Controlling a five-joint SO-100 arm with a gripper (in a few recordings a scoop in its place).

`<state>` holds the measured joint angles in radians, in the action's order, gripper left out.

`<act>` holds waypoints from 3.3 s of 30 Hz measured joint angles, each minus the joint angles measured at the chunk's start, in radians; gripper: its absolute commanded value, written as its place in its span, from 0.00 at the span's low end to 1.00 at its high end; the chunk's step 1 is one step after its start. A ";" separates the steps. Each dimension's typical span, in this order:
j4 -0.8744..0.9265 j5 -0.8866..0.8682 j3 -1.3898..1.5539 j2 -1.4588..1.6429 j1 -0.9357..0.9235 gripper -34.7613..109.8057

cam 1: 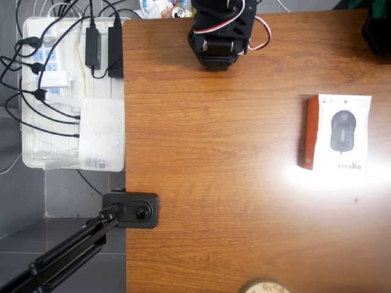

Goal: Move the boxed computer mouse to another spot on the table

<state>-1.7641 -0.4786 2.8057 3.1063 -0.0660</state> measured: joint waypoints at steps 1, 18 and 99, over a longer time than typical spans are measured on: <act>0.000 0.000 0.000 0.000 0.000 0.24; 0.000 0.000 0.000 0.000 0.000 0.24; 2.166 -0.115 -0.953 -1.663 1.135 0.89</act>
<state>0.4019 -0.5937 1.8530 1.4435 1.0692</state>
